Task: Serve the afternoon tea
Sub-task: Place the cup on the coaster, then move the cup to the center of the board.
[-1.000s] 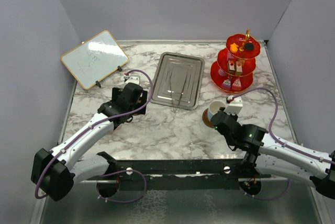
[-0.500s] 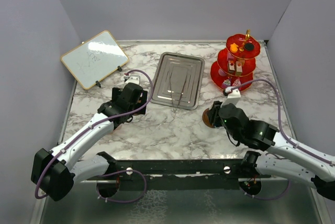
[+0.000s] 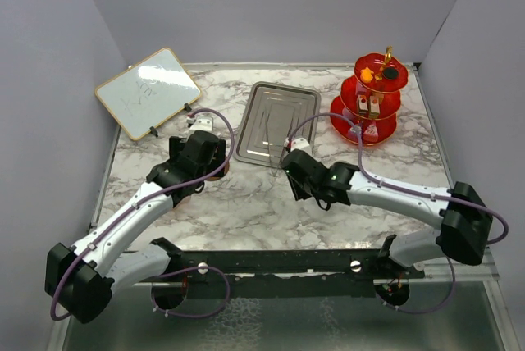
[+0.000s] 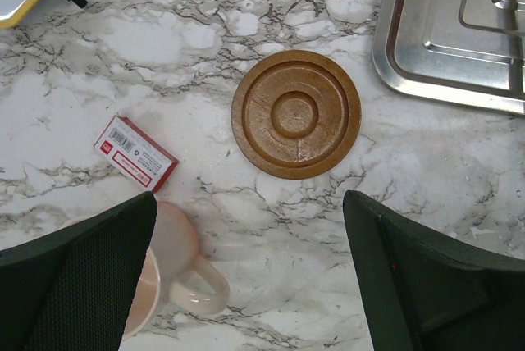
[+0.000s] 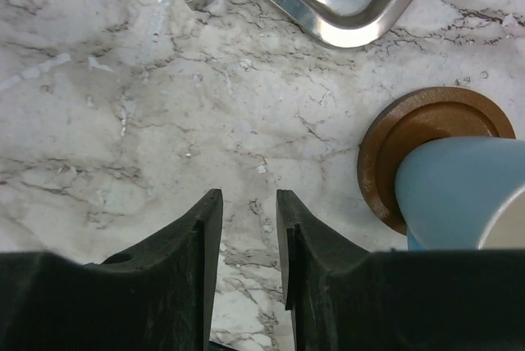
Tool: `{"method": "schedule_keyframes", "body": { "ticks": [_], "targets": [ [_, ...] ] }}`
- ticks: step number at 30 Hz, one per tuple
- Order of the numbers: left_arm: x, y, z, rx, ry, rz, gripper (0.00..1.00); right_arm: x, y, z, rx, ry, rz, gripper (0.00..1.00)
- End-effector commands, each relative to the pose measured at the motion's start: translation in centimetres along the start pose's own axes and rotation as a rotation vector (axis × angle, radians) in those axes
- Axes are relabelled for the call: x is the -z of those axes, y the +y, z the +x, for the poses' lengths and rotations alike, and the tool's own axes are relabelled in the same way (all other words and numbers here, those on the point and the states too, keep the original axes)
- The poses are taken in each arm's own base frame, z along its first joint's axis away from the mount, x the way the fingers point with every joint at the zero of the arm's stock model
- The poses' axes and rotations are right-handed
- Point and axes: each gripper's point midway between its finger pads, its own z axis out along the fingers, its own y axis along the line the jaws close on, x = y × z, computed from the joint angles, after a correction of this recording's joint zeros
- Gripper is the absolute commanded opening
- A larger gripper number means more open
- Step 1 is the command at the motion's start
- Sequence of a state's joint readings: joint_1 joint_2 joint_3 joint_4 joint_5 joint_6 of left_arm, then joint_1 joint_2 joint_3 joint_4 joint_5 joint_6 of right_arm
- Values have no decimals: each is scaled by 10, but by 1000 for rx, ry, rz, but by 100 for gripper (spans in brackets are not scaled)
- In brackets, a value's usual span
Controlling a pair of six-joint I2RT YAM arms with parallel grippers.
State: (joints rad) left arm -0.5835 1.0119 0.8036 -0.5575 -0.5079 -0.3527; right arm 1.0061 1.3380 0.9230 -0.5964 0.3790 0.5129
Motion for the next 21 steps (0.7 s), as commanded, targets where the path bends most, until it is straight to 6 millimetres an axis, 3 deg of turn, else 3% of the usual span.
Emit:
{"method": "schedule_keyframes", "body": {
  "ticks": [1,4,7,13,17,21],
  "targets": [
    [2,9,0,21,-16,-35,99,-11,-8,-6,85,33,90,36],
    [4,11,-1,21,-22,-41,99,-27,-4,-1,125,60,102,45],
    [5,11,-2,27,-26,-37,99,-43,-2,7,154,98,117,46],
    [5,11,-2,26,-27,-37,99,-68,-11,22,152,163,174,40],
    [4,10,-2,23,-24,-36,99,-77,-26,25,128,171,227,32],
    [3,9,-1,19,-18,-35,99,-83,-45,24,132,164,310,31]
  ]
}}
